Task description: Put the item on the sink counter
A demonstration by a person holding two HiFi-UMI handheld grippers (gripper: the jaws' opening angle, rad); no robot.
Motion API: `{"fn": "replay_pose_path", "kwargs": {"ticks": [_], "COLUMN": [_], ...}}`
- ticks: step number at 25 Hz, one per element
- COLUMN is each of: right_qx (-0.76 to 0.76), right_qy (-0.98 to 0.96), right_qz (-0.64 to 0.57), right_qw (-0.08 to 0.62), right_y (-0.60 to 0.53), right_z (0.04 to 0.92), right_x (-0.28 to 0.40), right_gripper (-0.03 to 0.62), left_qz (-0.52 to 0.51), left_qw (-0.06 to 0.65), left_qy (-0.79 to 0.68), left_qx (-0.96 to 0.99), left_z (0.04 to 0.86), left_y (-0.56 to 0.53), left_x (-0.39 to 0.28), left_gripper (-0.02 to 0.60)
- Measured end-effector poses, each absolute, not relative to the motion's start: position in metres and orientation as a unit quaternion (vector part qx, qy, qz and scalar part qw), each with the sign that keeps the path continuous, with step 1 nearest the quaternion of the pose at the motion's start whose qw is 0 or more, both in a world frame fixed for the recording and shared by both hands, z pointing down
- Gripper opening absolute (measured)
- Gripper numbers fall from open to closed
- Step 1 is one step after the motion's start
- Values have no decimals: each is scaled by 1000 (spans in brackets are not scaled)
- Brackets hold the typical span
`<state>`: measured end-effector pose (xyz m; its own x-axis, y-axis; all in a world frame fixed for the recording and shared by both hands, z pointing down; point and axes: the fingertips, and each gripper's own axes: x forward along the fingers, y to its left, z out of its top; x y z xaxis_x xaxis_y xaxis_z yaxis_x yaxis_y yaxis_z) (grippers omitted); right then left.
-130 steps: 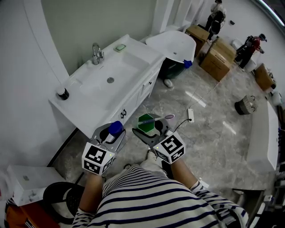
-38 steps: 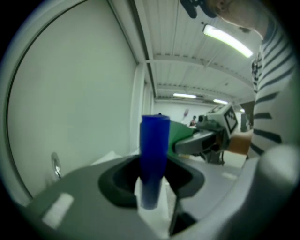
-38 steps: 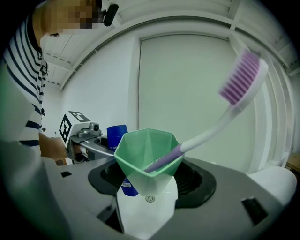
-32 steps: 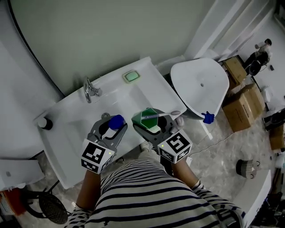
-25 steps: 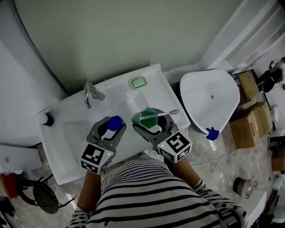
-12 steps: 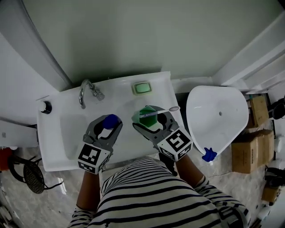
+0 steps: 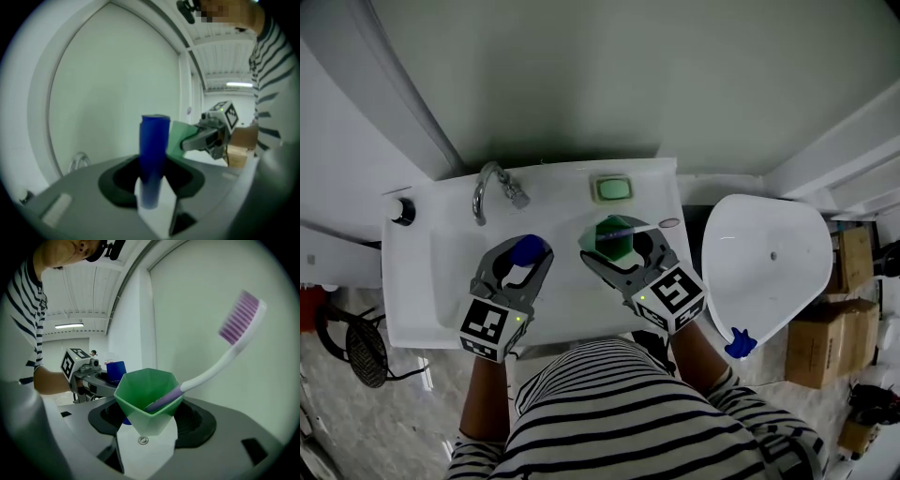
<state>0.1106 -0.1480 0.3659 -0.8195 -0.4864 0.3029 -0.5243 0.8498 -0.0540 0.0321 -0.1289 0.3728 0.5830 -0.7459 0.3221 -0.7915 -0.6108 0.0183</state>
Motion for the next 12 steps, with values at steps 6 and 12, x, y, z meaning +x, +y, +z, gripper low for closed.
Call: {"fn": "replay_pose_path", "kwargs": {"ticks": [6, 12], "right_qx": [274, 298], "right_qy": [-947, -936], "right_qz": [72, 72], "right_qw": [153, 175], "right_y": [-165, -203], "right_z": [381, 417], "right_x": [97, 85], "right_gripper": [308, 308], "left_qz": [138, 139], "left_qw": [83, 90], "left_qy": [-441, -441], "left_qx": [883, 882], "left_z": [381, 400], "left_y": [-140, -150], "left_x": [23, 16], "left_gripper": [158, 158]}}
